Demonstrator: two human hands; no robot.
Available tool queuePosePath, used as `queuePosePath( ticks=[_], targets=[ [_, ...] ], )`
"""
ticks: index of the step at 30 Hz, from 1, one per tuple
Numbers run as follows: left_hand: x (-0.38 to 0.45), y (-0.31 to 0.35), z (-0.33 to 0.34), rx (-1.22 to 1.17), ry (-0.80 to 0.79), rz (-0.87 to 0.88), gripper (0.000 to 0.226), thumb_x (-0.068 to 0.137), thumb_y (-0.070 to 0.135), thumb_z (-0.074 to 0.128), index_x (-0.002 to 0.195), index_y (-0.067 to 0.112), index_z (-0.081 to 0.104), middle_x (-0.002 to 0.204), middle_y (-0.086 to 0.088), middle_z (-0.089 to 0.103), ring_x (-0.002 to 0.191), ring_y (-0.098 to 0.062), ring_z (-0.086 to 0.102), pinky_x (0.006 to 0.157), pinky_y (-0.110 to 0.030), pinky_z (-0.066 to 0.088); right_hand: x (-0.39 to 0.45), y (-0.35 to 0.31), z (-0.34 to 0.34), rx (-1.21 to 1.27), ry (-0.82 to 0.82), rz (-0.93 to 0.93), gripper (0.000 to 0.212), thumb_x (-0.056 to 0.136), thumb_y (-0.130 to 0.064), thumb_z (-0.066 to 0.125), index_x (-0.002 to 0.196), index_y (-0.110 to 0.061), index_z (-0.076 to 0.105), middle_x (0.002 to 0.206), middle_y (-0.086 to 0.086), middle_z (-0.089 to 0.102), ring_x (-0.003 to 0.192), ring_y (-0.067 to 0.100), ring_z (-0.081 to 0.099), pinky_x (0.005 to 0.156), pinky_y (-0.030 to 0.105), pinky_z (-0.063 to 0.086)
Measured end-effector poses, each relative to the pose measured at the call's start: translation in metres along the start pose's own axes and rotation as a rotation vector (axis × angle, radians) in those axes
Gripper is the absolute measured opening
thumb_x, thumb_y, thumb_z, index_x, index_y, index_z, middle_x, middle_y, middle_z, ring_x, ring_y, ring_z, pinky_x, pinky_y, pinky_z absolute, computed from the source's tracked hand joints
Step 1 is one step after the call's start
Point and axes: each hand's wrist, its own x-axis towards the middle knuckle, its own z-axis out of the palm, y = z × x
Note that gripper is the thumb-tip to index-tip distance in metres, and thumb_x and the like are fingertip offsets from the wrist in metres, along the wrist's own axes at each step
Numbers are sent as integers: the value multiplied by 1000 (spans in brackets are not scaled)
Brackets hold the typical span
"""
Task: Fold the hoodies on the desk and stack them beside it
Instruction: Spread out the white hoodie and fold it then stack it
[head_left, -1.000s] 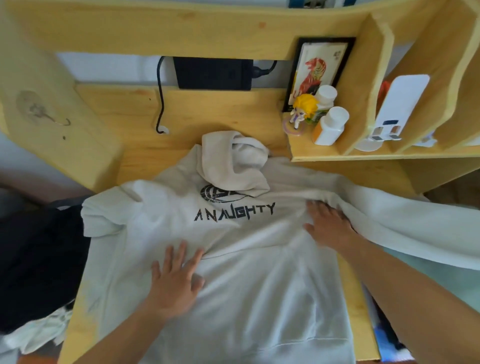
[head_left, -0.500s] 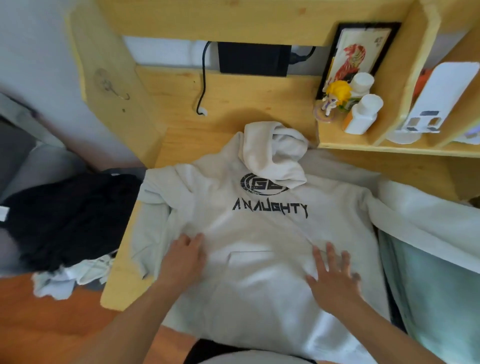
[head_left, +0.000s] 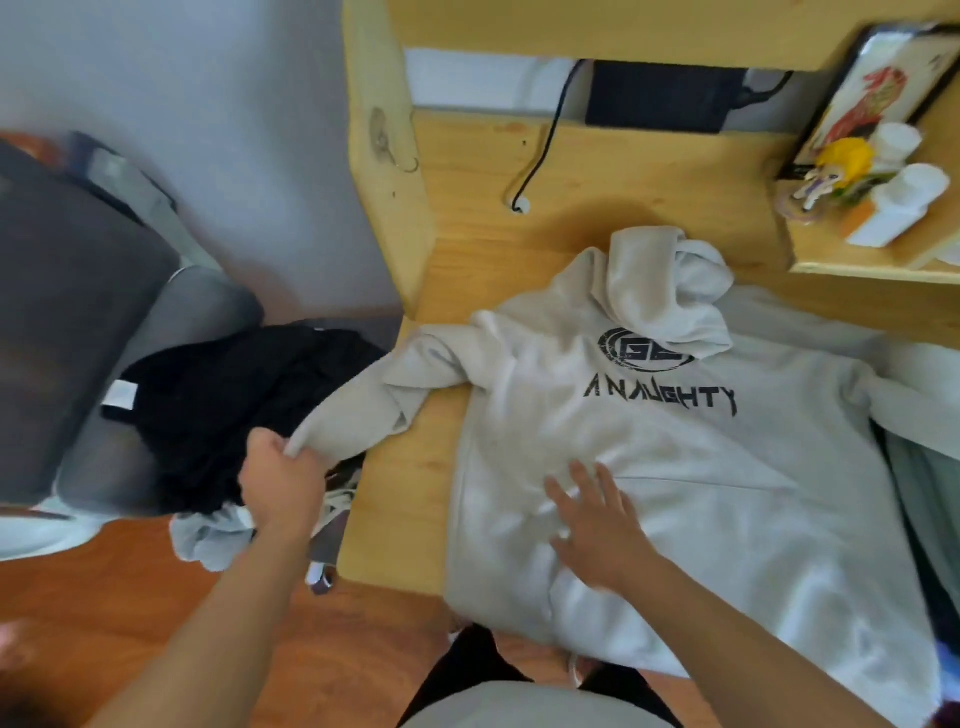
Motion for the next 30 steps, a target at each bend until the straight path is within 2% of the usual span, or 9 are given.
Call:
queuePosePath(
  ticks=[4, 7, 10, 14, 18, 22, 25, 28, 30],
  targets=[
    [46, -12, -83, 29, 175, 159, 18, 86, -6, 50, 93, 11, 48, 97, -12, 55, 83, -26, 51, 70, -39, 41, 0, -6, 0, -32, -12, 59, 80, 101, -55, 42, 157, -43, -14, 163, -2, -33, 150, 32, -29, 123, 53, 1],
    [46, -13, -114, 87, -40, 162, 19, 87, -1, 46, 95, 15, 52, 89, -7, 59, 79, -26, 55, 60, -36, 41, 3, -10, -5, -32, -32, 95, 81, 101, -55, 43, 156, -45, -15, 163, -3, -33, 151, 32, -25, 123, 52, 4],
    [40, -12, -139, -46, -243, -131, 24, 88, 0, 44, 101, 9, 62, 89, -18, 67, 84, -38, 66, 68, -48, 57, 7, -8, -10, -21, -37, 124, 80, 101, -55, 42, 155, -48, -17, 162, -6, -33, 153, 31, -22, 124, 52, 5],
    [6, -14, -174, -545, -600, -469, 17, 91, 2, 39, 95, -1, 55, 53, -15, 56, 39, -24, 59, 35, -26, 47, 9, -2, -16, 3, -51, 198, 81, 101, -49, 45, 155, -47, -15, 164, -2, -31, 152, 34, -21, 123, 54, 6],
    [-31, -61, -161, -171, -861, -47, 47, 93, -10, 51, 116, 29, 65, 97, -3, 76, 83, -26, 75, 60, -37, 60, 15, -5, -13, 22, -50, 239, 89, 99, -27, 51, 156, -44, -16, 163, 1, -32, 152, 37, -21, 123, 55, 7],
    [-53, -134, -92, -89, -1046, -454, 66, 79, -18, 55, 133, 20, 51, 116, -18, 72, 101, -38, 73, 86, -55, 59, 19, -3, -12, 10, -53, 245, 91, 98, -22, 50, 156, -44, -17, 163, 1, -33, 152, 37, -20, 123, 54, 8],
    [-56, -168, -50, 56, -984, -518, 62, 85, -3, 56, 143, 16, 45, 121, -21, 69, 100, -38, 72, 83, -50, 60, 20, 0, -11, -10, -37, 231, 90, 98, -20, 50, 156, -45, -15, 164, 0, -30, 153, 36, -17, 123, 54, 10],
    [-53, -166, -37, 512, -771, -85, 61, 93, 13, 54, 151, 22, 37, 141, -14, 53, 126, -33, 55, 100, -43, 51, 19, 1, -13, -3, -53, 221, 89, 99, -23, 51, 157, -44, -14, 164, 1, -29, 153, 36, -16, 123, 54, 11],
    [-57, -137, -35, 409, -569, 144, 62, 90, 15, 54, 148, 29, 41, 137, -4, 53, 128, -27, 50, 102, -41, 49, 14, 1, -12, 21, 11, 191, 87, 98, -31, 54, 159, -41, -7, 166, 3, -25, 153, 36, -13, 123, 54, 13]
  ],
)
